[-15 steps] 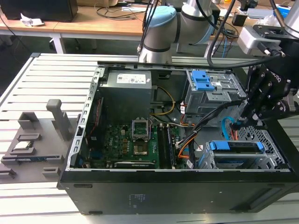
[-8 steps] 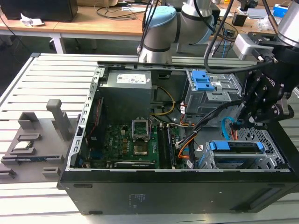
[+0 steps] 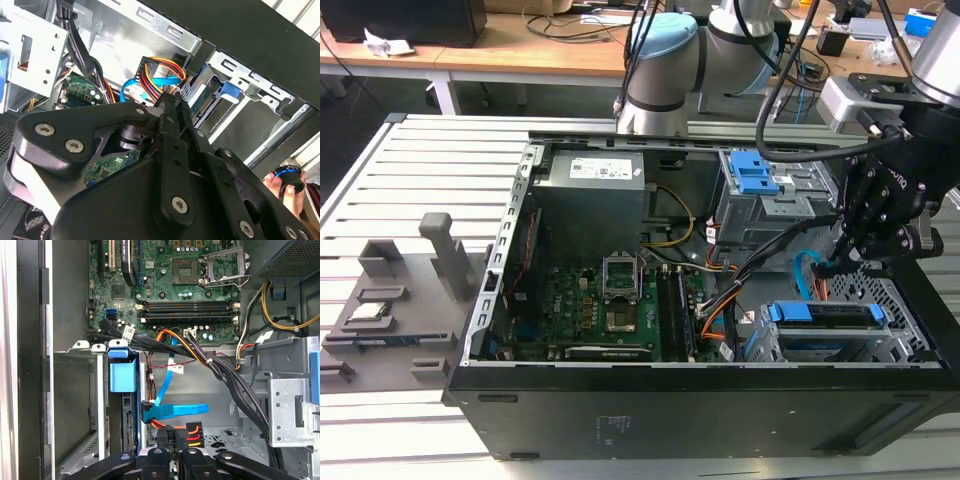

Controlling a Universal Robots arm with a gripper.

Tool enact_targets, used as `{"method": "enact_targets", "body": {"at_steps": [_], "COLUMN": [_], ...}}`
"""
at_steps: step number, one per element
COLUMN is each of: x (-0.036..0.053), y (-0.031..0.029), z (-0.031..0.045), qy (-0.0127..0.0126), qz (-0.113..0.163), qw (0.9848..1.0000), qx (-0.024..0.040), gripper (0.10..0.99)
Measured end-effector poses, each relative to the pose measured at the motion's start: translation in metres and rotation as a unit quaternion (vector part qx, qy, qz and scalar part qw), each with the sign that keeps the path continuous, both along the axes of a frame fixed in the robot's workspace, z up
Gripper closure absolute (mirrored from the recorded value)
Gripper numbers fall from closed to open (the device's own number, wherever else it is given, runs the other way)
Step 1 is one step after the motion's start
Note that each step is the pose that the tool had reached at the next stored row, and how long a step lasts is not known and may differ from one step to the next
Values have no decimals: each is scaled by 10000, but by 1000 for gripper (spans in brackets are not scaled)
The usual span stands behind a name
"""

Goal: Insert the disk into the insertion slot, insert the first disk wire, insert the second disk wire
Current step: 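Insert the first disk wire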

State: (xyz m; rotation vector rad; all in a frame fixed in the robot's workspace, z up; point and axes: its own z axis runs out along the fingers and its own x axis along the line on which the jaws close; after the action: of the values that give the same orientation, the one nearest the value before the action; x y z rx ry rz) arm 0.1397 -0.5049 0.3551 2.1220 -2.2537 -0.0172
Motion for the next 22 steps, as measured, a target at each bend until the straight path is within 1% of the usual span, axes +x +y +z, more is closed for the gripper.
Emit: {"method": "enact_targets", "body": {"at_steps": [2,4,6,7,9,10,12,15,22], "x": [0,1,1,0,0,1,4,17,48], "y": [0,-21,-125,-152,-248,-263,-319,-338,-339], "z": [0,-2,-2,-2,-18,-34,-56,-77,-101], "qy": [0,0,0,0,0,0,0,0,0], "qz": [0,0,0,0,0,0,0,0,-1], "qw": [10000,10000,10000,10000,10000,10000,10000,10000,10000], "qx": [0,2,0,-4,-15,-25,-38,-45,-46], "gripper": [918,918,918,918,918,918,918,918,918]}}
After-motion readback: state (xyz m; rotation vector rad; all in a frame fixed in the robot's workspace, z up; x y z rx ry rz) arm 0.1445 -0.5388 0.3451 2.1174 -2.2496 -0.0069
